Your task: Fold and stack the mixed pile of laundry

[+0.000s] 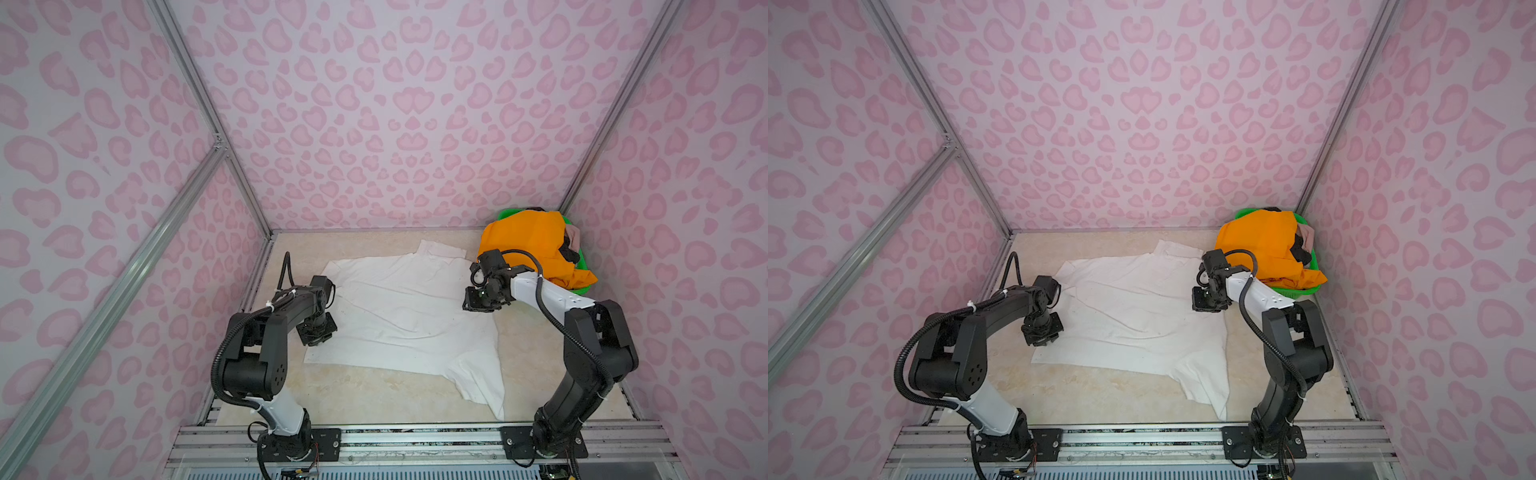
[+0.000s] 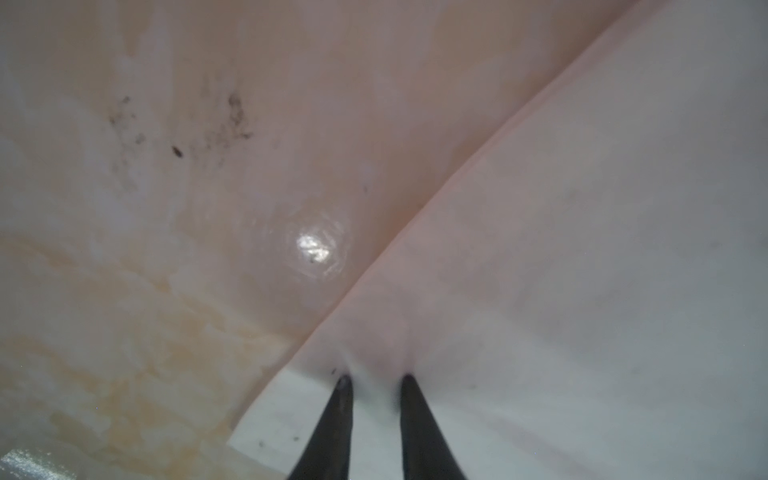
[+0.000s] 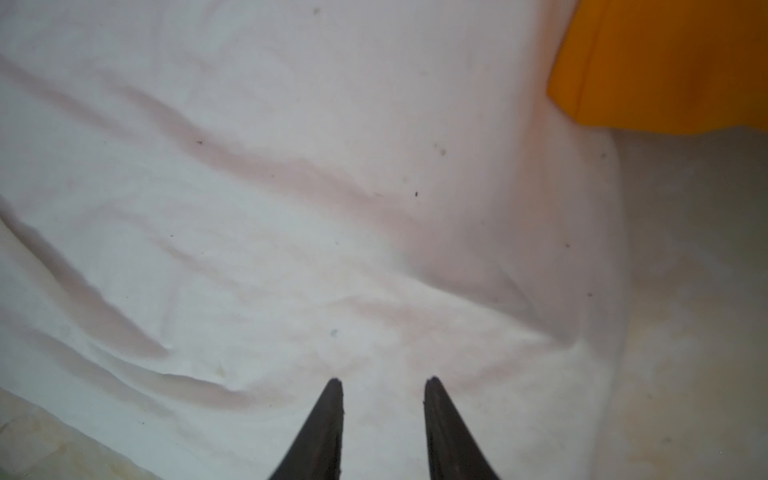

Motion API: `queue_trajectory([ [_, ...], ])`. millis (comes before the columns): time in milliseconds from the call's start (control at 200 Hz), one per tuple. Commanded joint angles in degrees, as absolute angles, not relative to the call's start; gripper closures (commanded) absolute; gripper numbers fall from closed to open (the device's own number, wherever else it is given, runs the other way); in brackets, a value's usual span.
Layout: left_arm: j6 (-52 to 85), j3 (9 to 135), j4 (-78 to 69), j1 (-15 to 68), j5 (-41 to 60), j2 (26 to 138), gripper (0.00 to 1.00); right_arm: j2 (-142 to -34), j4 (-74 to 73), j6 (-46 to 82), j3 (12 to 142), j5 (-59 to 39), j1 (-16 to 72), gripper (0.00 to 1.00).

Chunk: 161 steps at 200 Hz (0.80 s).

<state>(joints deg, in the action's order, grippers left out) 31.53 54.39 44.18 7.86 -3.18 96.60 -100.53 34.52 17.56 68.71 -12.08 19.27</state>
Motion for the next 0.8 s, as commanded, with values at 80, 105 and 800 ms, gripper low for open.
queue_trajectory([
  [80,34.9,52.1,49.3,7.7,-5.1,92.6,0.89,-103.1,33.8,18.5,68.9,-12.6,19.3,0.66],
  [105,35.5,51.9,50.0,7.7,-5.2,91.5,0.9,-103.6,33.9,18.7,68.9,-12.6,19.2,0.66],
  [800,44.0,47.7,57.5,7.6,-8.5,76.2,0.49,-105.5,35.3,17.7,71.2,-13.7,18.1,0.66],
])
